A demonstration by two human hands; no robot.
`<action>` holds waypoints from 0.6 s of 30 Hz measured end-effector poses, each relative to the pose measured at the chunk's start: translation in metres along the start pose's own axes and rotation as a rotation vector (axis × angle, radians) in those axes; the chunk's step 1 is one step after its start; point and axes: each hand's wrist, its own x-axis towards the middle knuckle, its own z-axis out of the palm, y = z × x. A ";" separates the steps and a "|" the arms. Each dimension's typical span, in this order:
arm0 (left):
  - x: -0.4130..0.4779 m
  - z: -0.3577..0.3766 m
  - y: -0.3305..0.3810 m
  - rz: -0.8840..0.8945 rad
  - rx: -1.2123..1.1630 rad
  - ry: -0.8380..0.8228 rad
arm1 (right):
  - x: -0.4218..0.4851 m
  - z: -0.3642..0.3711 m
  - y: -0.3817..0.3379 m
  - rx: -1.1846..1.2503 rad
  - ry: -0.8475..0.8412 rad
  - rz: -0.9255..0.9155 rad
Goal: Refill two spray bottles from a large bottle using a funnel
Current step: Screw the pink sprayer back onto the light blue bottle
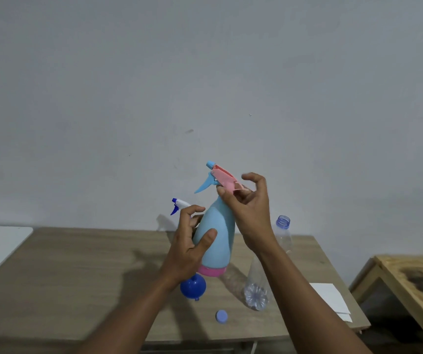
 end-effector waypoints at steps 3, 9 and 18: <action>0.004 0.003 -0.015 -0.011 0.036 0.000 | 0.009 0.006 0.004 -0.053 -0.100 0.079; -0.002 -0.009 -0.062 -0.068 0.054 0.095 | 0.010 0.002 0.033 -0.012 -0.189 0.227; -0.092 -0.096 -0.219 -0.771 0.923 0.114 | -0.041 -0.028 0.141 -0.421 -0.280 0.505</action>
